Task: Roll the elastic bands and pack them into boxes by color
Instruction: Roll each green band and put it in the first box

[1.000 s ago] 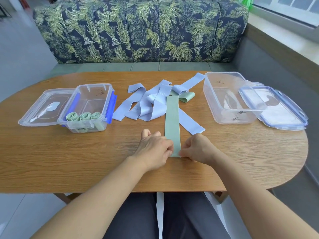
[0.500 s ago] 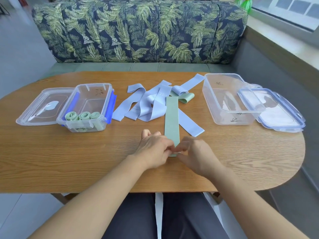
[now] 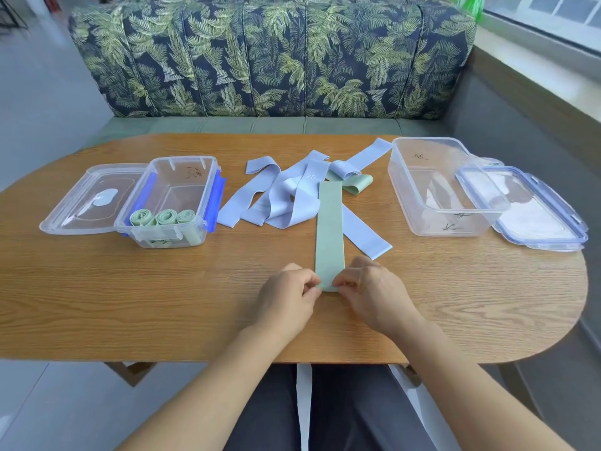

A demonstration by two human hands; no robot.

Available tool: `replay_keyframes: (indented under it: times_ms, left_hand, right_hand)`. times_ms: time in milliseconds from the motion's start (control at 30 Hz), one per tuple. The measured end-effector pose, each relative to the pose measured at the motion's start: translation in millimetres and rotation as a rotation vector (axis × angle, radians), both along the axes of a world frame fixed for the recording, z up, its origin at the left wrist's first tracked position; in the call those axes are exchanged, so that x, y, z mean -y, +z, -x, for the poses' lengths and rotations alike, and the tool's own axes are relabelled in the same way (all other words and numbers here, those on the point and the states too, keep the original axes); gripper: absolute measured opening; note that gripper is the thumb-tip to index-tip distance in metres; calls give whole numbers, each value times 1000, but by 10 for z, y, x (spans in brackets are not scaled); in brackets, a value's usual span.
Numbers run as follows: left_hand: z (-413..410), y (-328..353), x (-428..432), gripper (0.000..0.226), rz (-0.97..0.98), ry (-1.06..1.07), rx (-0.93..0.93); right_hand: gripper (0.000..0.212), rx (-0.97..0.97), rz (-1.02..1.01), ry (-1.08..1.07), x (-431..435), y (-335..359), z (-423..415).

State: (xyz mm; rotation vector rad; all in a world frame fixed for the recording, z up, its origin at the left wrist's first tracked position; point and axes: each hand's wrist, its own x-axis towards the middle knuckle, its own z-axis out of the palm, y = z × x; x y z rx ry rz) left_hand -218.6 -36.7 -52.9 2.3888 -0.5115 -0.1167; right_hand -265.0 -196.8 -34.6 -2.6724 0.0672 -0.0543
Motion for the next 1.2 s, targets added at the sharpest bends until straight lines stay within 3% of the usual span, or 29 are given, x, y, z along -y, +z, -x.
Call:
replay_keyframes:
  times_ms: [200, 500, 767, 1200]
  left_hand:
    - [-7, 38, 98, 10, -17, 59, -4]
    - [-11, 130, 214, 10, -41, 196, -76]
    - [169, 135, 136, 9, -50, 188, -142]
    - [138, 193, 227, 16, -105, 257, -113]
  right_hand:
    - [19, -50, -75, -71, 2, -17, -70]
    - [8, -46, -322, -352, -52, -50, -54]
    - [10, -149, -326, -315, -18, -29, 87]
    - [18, -233, -325, -534, -91, -12, -17]
